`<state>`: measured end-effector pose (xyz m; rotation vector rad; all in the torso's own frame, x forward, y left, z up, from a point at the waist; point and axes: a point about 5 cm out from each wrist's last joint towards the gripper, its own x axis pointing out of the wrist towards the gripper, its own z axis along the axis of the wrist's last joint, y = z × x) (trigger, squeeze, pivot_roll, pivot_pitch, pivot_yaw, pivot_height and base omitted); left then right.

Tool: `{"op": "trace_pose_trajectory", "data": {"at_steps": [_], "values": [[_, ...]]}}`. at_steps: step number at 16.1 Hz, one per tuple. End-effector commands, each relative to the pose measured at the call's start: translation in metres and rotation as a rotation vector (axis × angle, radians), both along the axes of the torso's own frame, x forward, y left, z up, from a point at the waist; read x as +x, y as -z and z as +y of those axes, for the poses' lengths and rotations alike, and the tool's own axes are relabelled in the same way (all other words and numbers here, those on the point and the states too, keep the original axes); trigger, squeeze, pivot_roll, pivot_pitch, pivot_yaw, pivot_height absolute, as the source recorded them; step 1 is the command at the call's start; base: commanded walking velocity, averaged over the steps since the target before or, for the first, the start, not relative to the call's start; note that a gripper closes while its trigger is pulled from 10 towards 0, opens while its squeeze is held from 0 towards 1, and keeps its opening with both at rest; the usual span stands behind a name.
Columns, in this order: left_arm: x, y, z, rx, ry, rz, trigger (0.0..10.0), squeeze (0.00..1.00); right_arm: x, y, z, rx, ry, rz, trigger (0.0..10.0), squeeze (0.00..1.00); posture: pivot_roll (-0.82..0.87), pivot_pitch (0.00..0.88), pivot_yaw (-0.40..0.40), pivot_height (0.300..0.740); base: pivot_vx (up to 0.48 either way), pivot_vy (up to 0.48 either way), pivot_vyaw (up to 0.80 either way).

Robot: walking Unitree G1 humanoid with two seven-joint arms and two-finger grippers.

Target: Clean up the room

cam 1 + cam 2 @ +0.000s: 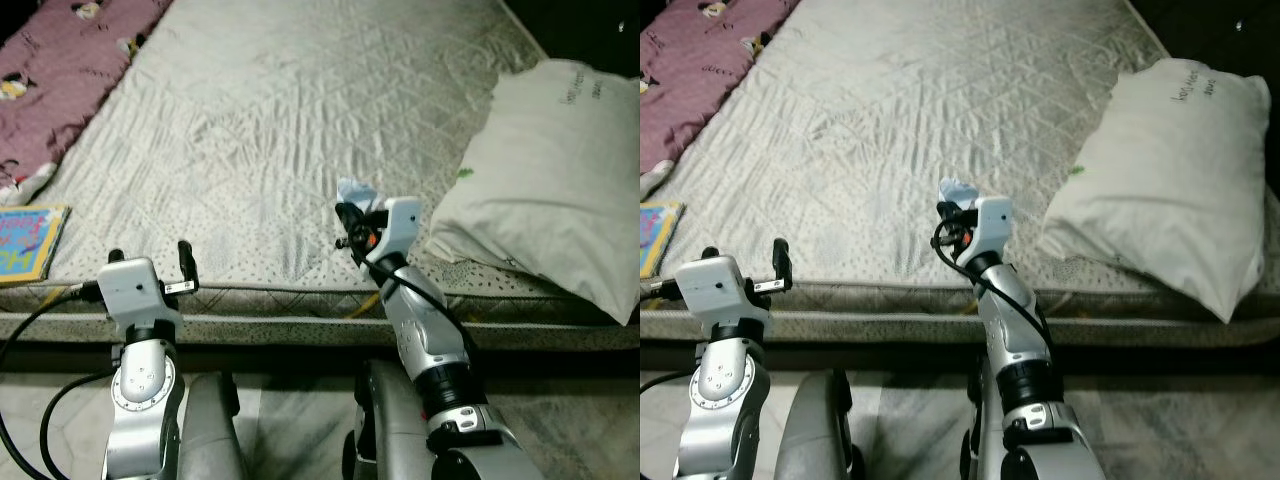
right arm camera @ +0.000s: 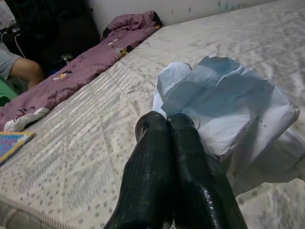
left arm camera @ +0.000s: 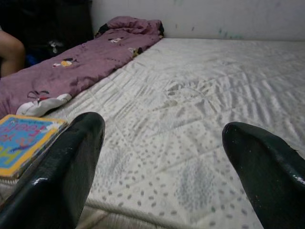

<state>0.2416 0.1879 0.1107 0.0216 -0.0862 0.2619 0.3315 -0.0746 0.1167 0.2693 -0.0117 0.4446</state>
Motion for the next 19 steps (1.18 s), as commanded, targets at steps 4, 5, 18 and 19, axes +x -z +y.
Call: {"op": "trace_pose_trajectory", "data": {"at_steps": [4, 5, 18, 19], "values": [[0.003, 0.004, 0.004, 0.033, -0.051, 0.036, 10.0, 0.0, 0.003, -0.008, 0.006, -0.002, -0.012, -0.013, 10.0, 0.0, -0.01, 0.046, -0.023, 0.687, 0.0, 0.0, 0.0], [0.004, 0.005, 0.003, 0.025, -0.048, 0.038, 10.0, 0.0, 0.003, -0.008, 0.005, -0.002, -0.009, -0.014, 10.0, 0.0, -0.01, 0.044, -0.021, 0.692, 0.0, 0.0, 0.0], [0.005, 0.01, -0.001, 0.009, -0.012, 0.024, 10.0, 0.0, 0.005, 0.002, -0.003, -0.081, 0.057, 0.014, 10.0, 0.0, -0.02, 0.038, -0.021, 0.74, 0.0, 0.0, 0.0], [0.005, 0.012, -0.001, 0.012, -0.026, 0.049, 10.0, 0.0, 0.005, 0.003, -0.004, -0.094, 0.062, 0.011, 10.0, 0.0, -0.02, 0.036, -0.02, 0.74, 0.0, 0.0, 0.0]]}}
